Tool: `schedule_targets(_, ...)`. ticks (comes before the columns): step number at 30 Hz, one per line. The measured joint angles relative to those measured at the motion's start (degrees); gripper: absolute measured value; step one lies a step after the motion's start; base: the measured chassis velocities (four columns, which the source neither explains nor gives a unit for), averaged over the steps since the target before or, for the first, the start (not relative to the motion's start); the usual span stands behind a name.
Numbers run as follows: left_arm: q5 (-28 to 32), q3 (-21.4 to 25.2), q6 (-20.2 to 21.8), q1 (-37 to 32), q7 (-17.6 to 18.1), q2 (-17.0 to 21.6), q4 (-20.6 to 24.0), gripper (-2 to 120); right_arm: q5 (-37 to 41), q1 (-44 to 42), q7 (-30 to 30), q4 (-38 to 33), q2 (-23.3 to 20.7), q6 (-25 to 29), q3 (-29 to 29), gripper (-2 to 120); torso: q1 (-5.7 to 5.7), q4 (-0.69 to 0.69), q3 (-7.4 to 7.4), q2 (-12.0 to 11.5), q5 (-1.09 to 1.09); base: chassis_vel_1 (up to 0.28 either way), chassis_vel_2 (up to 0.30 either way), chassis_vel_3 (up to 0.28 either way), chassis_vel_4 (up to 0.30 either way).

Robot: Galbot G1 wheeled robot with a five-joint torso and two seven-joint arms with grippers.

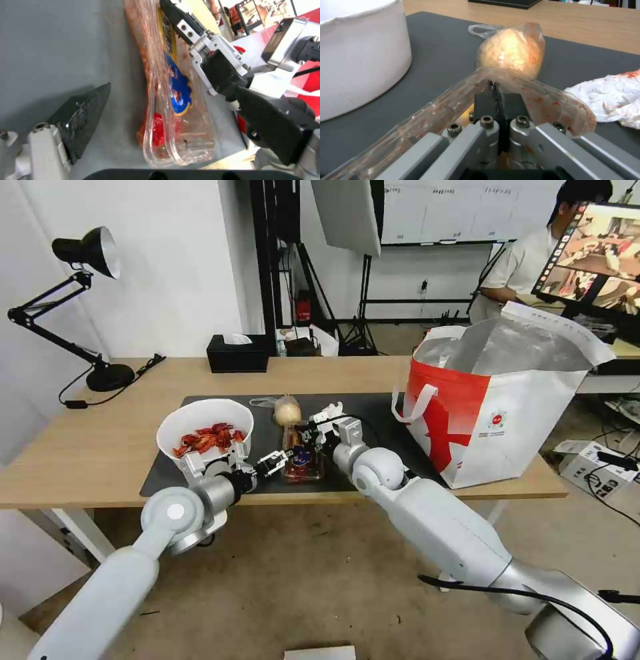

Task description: Pick up the trash from the table and place it into the takeout bag.

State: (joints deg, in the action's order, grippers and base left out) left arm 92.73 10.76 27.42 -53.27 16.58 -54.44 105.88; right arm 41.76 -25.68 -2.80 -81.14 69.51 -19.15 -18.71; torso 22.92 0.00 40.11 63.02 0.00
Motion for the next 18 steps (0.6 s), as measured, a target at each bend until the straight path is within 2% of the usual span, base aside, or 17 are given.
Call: schedule_targets(18,-1.4,-2.0,-0.3,2.1,0.1,-2.0,-2.5,97,0.1,0.6,0.1,0.6,0.3,0.1,-0.3,0,0.0,0.0,0.0,0.0,0.0,0.0,0.0,0.0,0.0)
